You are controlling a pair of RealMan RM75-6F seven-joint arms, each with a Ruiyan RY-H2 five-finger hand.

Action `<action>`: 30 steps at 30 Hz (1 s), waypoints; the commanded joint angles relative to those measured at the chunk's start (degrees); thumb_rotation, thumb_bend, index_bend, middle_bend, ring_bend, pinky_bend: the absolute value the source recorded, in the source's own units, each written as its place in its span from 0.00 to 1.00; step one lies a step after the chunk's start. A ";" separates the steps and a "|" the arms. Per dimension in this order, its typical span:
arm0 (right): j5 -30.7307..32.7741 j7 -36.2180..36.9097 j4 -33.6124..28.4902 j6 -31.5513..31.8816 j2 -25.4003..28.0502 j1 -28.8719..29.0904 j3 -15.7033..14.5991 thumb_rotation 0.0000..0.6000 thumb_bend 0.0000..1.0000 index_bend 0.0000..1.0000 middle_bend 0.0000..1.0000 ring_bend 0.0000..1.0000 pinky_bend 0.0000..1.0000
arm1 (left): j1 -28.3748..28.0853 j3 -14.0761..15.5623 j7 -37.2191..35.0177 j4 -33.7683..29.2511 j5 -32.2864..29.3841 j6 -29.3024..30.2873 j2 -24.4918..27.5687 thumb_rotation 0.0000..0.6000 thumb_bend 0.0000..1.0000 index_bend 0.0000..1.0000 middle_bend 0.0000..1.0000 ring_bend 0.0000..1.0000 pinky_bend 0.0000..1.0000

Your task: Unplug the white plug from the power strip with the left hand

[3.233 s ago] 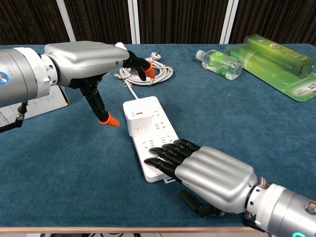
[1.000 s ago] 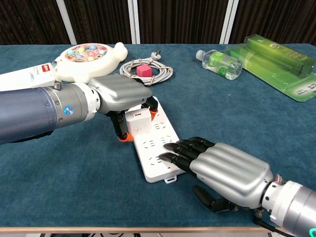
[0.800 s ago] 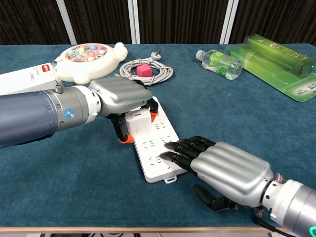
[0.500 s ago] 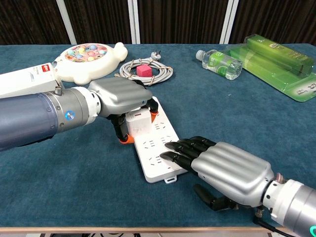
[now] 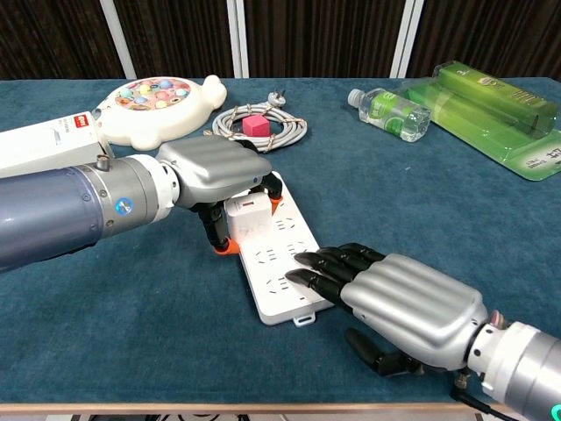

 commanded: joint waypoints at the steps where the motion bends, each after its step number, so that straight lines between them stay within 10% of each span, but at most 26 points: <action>1: -0.05 -0.12 -0.05 0.02 -0.03 0.01 -0.10 1.00 0.73 0.00 0.00 0.00 0.01 | 0.22 -0.14 -0.27 0.05 0.32 0.25 -0.08 1.00 0.45 0.62 0.66 0.19 0.03; 30: -1.02 0.25 0.84 0.16 -1.15 -0.45 -1.74 1.00 0.73 0.00 0.00 0.00 0.01 | 0.95 -1.48 -0.97 -2.72 2.32 1.23 0.12 1.00 0.46 0.65 0.69 0.21 0.03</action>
